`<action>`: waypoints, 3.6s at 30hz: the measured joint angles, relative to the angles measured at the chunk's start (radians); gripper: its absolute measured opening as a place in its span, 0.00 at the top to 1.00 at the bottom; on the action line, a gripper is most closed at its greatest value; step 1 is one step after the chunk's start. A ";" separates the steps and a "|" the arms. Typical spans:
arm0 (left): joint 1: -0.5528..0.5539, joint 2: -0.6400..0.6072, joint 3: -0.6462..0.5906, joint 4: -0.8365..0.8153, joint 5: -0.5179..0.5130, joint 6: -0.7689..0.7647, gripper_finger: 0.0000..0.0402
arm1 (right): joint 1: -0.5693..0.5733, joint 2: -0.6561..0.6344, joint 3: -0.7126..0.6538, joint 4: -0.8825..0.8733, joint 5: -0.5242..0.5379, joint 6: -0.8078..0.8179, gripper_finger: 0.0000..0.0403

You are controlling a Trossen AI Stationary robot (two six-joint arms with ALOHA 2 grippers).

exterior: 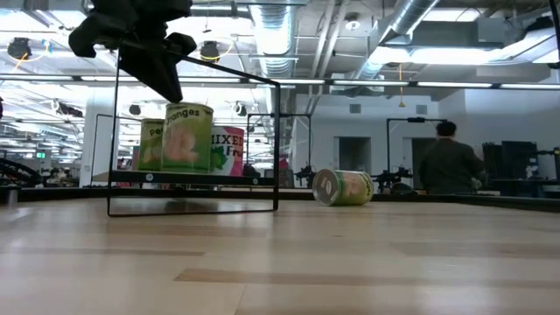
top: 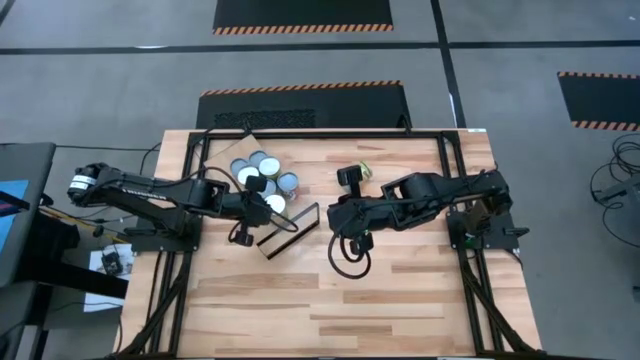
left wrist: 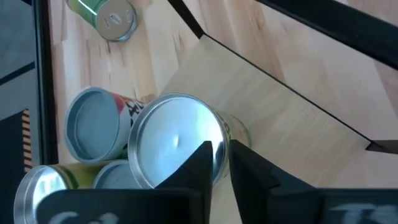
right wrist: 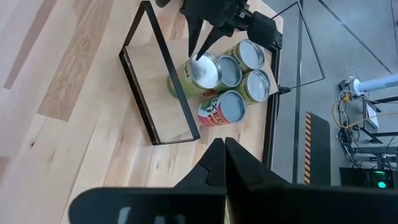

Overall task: Pick and place cans onto a shelf
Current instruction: Put the large canned oranges on the shelf, then put the top large canned oranges on the shelf

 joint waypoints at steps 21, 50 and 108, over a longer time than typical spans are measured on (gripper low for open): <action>-0.002 -0.351 -0.143 0.260 0.089 -0.070 0.85 | -0.186 -0.387 -1.078 1.092 -0.326 -0.055 0.99; -0.003 -0.694 -0.552 0.684 0.078 -0.165 0.92 | -0.943 -0.491 -1.631 1.345 -0.702 0.431 0.48; -0.003 -0.694 -0.550 0.640 0.086 -0.138 0.92 | -1.118 -0.014 -1.407 1.617 -1.270 0.312 0.72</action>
